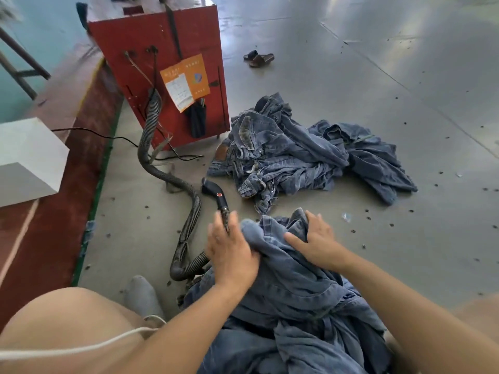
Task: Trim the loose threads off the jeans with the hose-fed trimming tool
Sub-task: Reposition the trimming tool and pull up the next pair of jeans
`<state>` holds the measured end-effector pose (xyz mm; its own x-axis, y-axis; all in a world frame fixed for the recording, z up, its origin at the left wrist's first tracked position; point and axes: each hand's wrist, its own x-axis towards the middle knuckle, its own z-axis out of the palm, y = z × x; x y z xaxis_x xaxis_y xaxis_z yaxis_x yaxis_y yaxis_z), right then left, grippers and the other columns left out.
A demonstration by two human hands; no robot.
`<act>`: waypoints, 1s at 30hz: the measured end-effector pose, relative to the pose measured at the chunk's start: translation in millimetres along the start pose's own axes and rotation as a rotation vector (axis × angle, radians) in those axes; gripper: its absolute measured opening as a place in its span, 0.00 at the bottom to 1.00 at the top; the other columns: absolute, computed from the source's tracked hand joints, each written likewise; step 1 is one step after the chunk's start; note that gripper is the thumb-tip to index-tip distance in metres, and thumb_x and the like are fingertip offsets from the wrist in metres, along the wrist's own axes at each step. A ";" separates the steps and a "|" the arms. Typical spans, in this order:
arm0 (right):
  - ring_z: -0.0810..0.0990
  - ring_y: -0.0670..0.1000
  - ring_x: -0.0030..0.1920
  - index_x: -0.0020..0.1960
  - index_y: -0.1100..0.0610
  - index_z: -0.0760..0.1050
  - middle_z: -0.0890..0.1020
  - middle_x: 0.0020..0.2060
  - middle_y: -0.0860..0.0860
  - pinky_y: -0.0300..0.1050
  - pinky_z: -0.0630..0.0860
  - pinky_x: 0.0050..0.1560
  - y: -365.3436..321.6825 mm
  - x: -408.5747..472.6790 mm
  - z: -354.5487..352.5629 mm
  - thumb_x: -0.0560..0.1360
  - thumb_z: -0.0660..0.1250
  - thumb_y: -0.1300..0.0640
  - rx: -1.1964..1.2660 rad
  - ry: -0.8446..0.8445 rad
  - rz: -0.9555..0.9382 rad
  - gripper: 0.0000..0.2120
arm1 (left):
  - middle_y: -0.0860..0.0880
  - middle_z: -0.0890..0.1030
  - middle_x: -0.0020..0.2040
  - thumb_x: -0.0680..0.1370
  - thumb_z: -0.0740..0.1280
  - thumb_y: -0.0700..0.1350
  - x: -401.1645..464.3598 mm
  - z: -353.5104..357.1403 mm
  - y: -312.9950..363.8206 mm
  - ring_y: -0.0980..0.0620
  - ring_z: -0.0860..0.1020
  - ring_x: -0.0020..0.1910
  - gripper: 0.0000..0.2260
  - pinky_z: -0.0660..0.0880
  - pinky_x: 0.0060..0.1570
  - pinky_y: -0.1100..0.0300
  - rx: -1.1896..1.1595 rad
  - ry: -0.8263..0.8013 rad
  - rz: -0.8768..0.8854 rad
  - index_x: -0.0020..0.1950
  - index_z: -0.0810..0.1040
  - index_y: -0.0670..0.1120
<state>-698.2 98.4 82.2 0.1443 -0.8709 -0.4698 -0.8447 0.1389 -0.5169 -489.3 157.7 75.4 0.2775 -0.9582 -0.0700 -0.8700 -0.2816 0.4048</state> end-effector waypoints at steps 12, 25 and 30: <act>0.72 0.55 0.72 0.79 0.47 0.65 0.73 0.74 0.52 0.56 0.70 0.71 -17.7 3.1 3.6 0.80 0.60 0.31 -0.103 0.022 -0.108 0.32 | 0.42 0.83 0.43 0.79 0.68 0.30 26.3 -21.5 -10.1 0.47 0.82 0.39 0.10 0.82 0.36 0.56 -1.541 -0.327 -0.703 0.57 0.78 0.41; 0.84 0.59 0.43 0.52 0.64 0.81 0.86 0.46 0.63 0.55 0.81 0.48 16.5 1.4 -32.4 0.85 0.63 0.52 0.823 0.401 0.310 0.16 | 0.48 0.76 0.62 0.80 0.65 0.39 13.0 -53.3 -40.2 0.47 0.77 0.59 0.18 0.76 0.53 0.62 0.022 -0.650 -0.133 0.70 0.72 0.46; 0.83 0.53 0.45 0.48 0.55 0.79 0.86 0.44 0.52 0.48 0.78 0.46 35.1 -3.7 -37.6 0.86 0.61 0.51 1.319 0.460 0.417 0.13 | 0.44 0.67 0.73 0.77 0.64 0.38 -2.8 -38.1 -17.3 0.43 0.67 0.72 0.24 0.66 0.73 0.49 0.265 -0.022 0.339 0.73 0.70 0.47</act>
<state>-747.7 88.7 92.7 -0.3764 -0.6957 -0.6118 0.3302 0.5163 -0.7902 -459.5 167.2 103.3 -0.0479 -0.9988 0.0064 -0.9859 0.0483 0.1602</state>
